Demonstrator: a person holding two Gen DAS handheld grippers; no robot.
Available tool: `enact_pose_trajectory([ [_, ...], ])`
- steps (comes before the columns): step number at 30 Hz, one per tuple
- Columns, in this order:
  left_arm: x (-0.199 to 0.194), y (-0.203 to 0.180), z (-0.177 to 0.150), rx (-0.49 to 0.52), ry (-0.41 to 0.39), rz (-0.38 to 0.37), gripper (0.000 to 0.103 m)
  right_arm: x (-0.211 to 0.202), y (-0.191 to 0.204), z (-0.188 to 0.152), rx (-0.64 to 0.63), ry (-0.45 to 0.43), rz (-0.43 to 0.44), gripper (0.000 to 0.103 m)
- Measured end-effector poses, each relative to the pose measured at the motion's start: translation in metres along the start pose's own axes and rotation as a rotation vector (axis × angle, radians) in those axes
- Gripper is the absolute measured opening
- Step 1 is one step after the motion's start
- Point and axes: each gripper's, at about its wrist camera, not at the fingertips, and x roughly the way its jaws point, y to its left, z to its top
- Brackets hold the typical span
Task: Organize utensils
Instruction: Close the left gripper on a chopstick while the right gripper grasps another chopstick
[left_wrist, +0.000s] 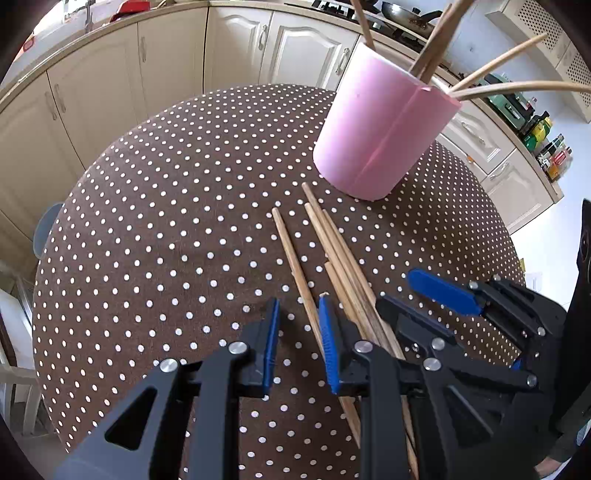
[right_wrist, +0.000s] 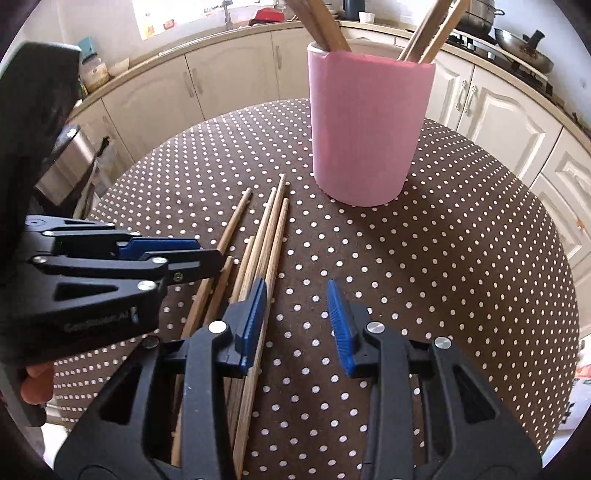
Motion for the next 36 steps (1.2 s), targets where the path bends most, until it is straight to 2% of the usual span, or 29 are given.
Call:
enact_pose_trajectory([
  [4, 0.000, -0.002, 0.000, -0.002, 0.004, -0.003, 0.022, 0.011, 0.002, 0.006, 0.007, 0.016, -0.042, 0.032],
  [7, 0.000, -0.006, 0.001, 0.011, 0.005, 0.013, 0.022, 0.017, 0.003, 0.011, 0.019, 0.026, -0.033, 0.032],
  [12, -0.001, -0.004, 0.002, 0.003, 0.000, -0.013, 0.022, 0.007, 0.000, 0.012, 0.037, -0.001, 0.007, 0.032],
  [15, -0.001, -0.002, 0.001, 0.005, -0.005, -0.010, 0.022, 0.009, 0.001, 0.011, 0.024, 0.021, 0.030, 0.031],
  [21, -0.001, 0.001, 0.004, 0.001, 0.006, -0.012, 0.022, 0.017, 0.006, 0.014, 0.014, 0.038, 0.003, 0.028],
  [26, 0.002, -0.002, 0.012, 0.011, 0.019, 0.001, 0.022, 0.025, 0.002, 0.029, 0.033, 0.104, 0.037, 0.025],
  [31, 0.003, -0.003, 0.012, 0.016, 0.003, -0.006, 0.022, 0.024, 0.001, 0.028, 0.014, 0.124, 0.047, 0.024],
  [36, 0.002, 0.003, 0.010, -0.002, 0.004, -0.015, 0.018, 0.027, 0.002, 0.027, 0.023, 0.133, 0.064, 0.024],
])
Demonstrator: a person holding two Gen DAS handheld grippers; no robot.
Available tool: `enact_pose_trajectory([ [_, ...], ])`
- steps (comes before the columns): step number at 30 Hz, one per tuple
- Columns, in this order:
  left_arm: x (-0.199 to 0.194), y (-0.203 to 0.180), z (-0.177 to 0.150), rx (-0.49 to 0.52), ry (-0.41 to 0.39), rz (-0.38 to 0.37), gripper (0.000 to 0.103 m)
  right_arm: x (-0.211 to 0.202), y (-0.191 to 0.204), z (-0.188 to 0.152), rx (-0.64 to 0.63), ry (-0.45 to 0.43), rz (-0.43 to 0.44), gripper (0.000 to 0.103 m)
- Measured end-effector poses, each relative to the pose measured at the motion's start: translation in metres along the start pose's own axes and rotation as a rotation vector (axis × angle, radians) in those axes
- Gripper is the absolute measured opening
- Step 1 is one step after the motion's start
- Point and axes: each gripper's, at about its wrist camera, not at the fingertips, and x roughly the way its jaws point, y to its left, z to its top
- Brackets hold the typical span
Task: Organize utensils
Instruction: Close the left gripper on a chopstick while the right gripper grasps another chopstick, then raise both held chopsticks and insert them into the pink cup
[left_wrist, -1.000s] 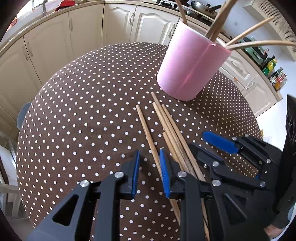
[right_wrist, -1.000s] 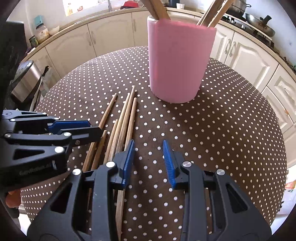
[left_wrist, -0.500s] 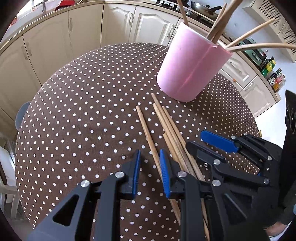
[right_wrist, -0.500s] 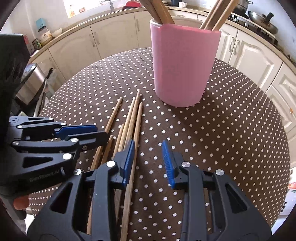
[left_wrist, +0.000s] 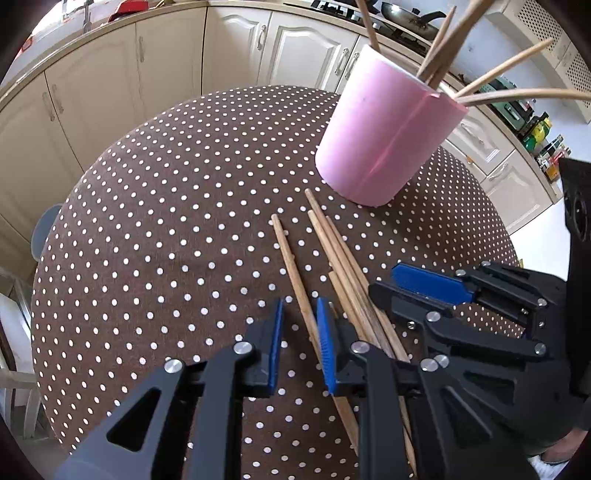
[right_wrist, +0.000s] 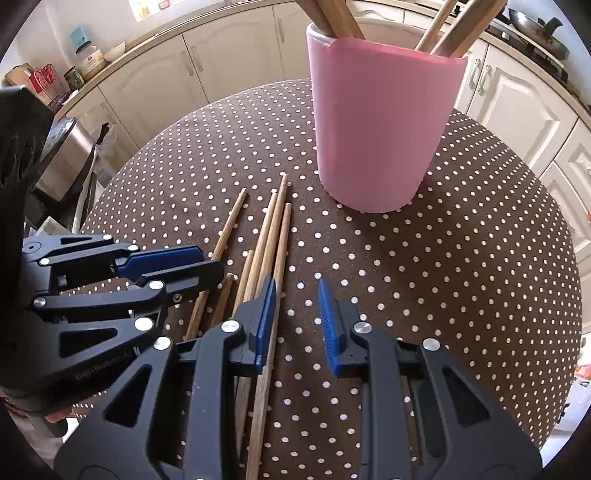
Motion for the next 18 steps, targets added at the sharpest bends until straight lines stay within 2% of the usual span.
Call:
enact_pose_trajectory([
  [2, 0.000, 0.005, 0.000, -0.015, 0.000, -0.016, 0.017, 0.004, 0.000, 0.001, 0.005, 0.011, 0.013, 0.024],
  [5, -0.001, 0.009, 0.000, -0.028, 0.003, -0.032, 0.017, 0.010, 0.010, 0.007, -0.034, 0.014, -0.036, 0.021],
  [7, -0.002, 0.009, 0.000, -0.025, -0.002, -0.025, 0.014, 0.012, 0.014, 0.008, -0.052, 0.012, -0.070, 0.012],
  [9, -0.003, 0.009, -0.001, -0.027, -0.008, -0.015, 0.011, 0.013, 0.016, 0.007, -0.048, -0.002, -0.084, 0.008],
  [13, -0.004, 0.007, -0.005, -0.025, -0.017, -0.011, 0.008, 0.007, 0.009, 0.000, -0.011, -0.034, -0.056, 0.006],
  [18, -0.017, 0.001, -0.007, -0.026, -0.027, -0.023, 0.007, -0.022, -0.008, -0.013, 0.033, -0.090, 0.035, 0.006],
])
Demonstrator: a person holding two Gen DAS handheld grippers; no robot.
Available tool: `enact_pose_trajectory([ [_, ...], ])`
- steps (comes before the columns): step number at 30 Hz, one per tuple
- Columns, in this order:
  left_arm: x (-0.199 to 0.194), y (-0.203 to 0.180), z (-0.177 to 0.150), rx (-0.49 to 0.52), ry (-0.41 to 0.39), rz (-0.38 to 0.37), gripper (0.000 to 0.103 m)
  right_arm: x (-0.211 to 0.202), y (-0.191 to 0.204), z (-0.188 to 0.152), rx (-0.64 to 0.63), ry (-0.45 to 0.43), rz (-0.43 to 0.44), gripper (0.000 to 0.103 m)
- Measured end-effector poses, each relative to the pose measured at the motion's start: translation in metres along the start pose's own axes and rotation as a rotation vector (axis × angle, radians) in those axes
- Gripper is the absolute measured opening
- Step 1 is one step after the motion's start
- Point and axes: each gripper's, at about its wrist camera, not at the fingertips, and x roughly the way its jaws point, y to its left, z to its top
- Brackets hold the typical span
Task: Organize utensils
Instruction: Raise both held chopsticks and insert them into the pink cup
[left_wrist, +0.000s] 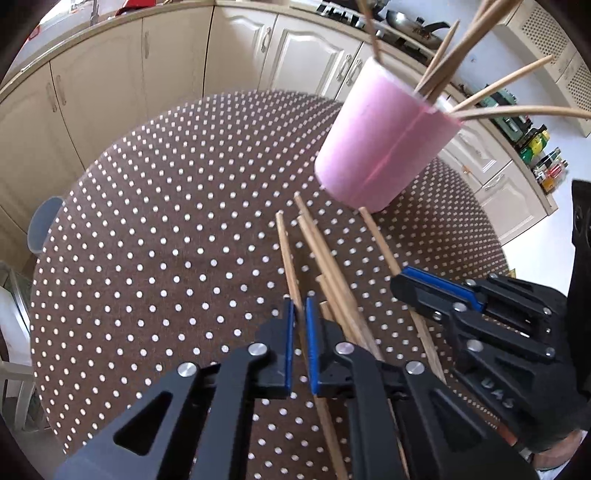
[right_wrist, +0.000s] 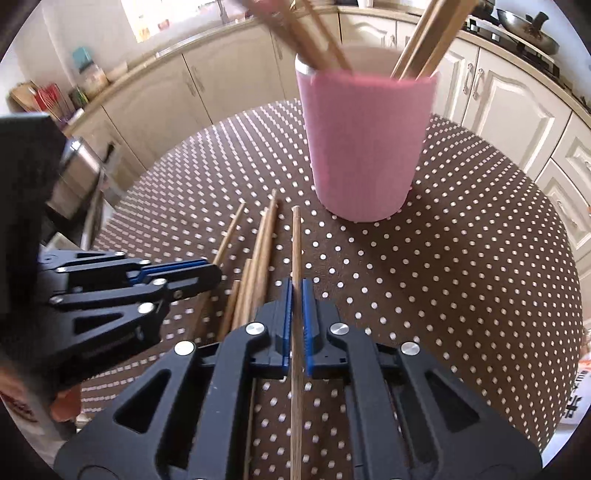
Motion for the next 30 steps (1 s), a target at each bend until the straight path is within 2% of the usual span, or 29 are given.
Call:
enact_pose_trajectory([
  [5, -0.042, -0.017, -0.001, 0.038, -0.086, -0.038, 0.006, -0.043, -0.003, -0.005, 0.031, -0.095, 0.081, 0.006],
  [14, -0.127, -0.049, -0.010, 0.113, -0.270, -0.095, 0.006, -0.116, 0.006, -0.003, 0.007, -0.264, 0.131, 0.006],
  [19, -0.161, -0.065, -0.015, 0.156, -0.353, -0.077, 0.006, -0.147, 0.012, -0.006, -0.009, -0.353, 0.113, 0.006],
  [22, -0.176, -0.073, -0.019, 0.164, -0.385, -0.096, 0.006, -0.165, 0.007, -0.007, -0.004, -0.421, 0.093, 0.006],
  [25, -0.190, -0.085, -0.017, 0.180, -0.442, -0.091, 0.006, -0.185, 0.007, -0.008, -0.013, -0.498, 0.046, 0.006],
  [30, -0.205, -0.099, -0.009, 0.202, -0.514, -0.084, 0.006, -0.205, 0.000, -0.003, 0.011, -0.606, 0.025, 0.006],
])
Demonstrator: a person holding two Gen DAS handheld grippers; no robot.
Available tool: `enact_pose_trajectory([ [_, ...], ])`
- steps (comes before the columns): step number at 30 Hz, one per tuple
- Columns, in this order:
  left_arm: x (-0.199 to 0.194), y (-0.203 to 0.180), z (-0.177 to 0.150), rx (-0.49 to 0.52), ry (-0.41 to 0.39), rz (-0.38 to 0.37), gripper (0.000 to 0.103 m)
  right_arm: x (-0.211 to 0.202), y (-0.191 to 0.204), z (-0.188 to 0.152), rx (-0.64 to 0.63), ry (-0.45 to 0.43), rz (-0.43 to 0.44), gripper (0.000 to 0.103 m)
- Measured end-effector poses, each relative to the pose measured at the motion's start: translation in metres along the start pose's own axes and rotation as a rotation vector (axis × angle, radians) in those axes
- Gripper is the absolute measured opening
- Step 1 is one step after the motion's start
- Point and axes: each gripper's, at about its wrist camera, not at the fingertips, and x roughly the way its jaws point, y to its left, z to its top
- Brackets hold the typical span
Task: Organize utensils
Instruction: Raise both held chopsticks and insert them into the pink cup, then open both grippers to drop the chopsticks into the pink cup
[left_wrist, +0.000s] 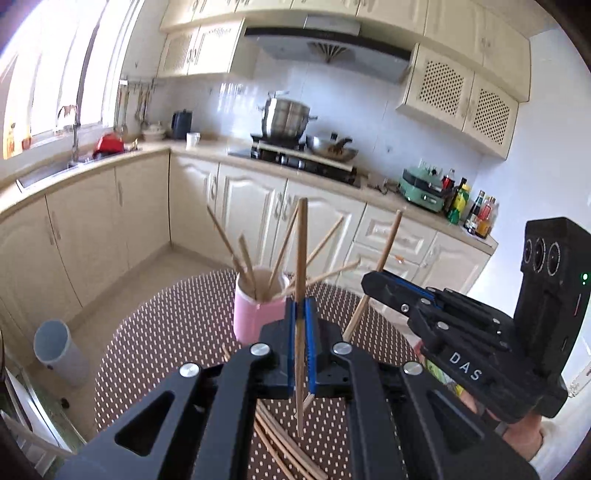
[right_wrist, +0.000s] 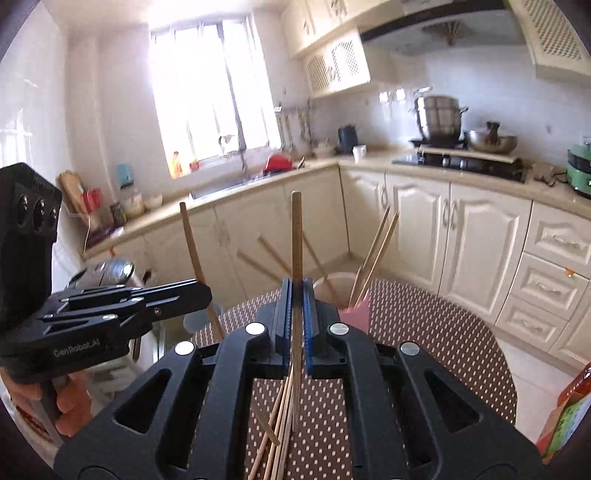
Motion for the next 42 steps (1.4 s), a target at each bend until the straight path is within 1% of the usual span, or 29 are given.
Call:
enact_pose_trajectory([
  [4, -0.003, -0.013, 0.014, 0.027, -0.071, 0.028, 0.006, -0.002, -0.004, 0.012, 0.009, -0.066, -0.019, 0.006],
  [7, -0.002, -0.015, 0.028, 0.027, -0.112, 0.041, 0.006, -0.002, -0.006, 0.023, -0.006, -0.106, -0.042, 0.006],
  [11, 0.001, -0.016, 0.050, 0.027, -0.186, 0.081, 0.006, 0.001, -0.010, 0.038, -0.020, -0.159, -0.064, 0.006],
  [14, 0.006, -0.018, 0.066, 0.040, -0.237, 0.130, 0.006, 0.005, -0.012, 0.049, -0.028, -0.200, -0.081, 0.006],
  [16, 0.010, -0.021, 0.075, 0.043, -0.267, 0.131, 0.006, 0.009, -0.013, 0.055, -0.035, -0.228, -0.094, 0.006],
  [20, 0.020, -0.025, 0.085, 0.052, -0.326, 0.150, 0.006, 0.016, -0.017, 0.061, -0.037, -0.262, -0.104, 0.006],
  [23, 0.031, -0.025, 0.085, 0.049, -0.362, 0.158, 0.006, 0.022, -0.020, 0.064, -0.031, -0.282, -0.118, 0.006],
  [27, 0.050, -0.017, 0.077, 0.034, -0.344, 0.160, 0.006, 0.030, -0.019, 0.062, -0.050, -0.297, -0.132, 0.006],
  [29, 0.060, -0.013, 0.070, 0.038, -0.333, 0.164, 0.006, 0.035, -0.019, 0.059, -0.057, -0.290, -0.135, 0.006],
  [39, 0.083, -0.005, 0.045, 0.066, -0.264, 0.170, 0.006, 0.057, -0.024, 0.038, -0.059, -0.202, -0.124, 0.006],
  [42, 0.091, -0.003, 0.042, 0.074, -0.231, 0.165, 0.006, 0.062, -0.025, 0.033, -0.060, -0.172, -0.119, 0.006],
])
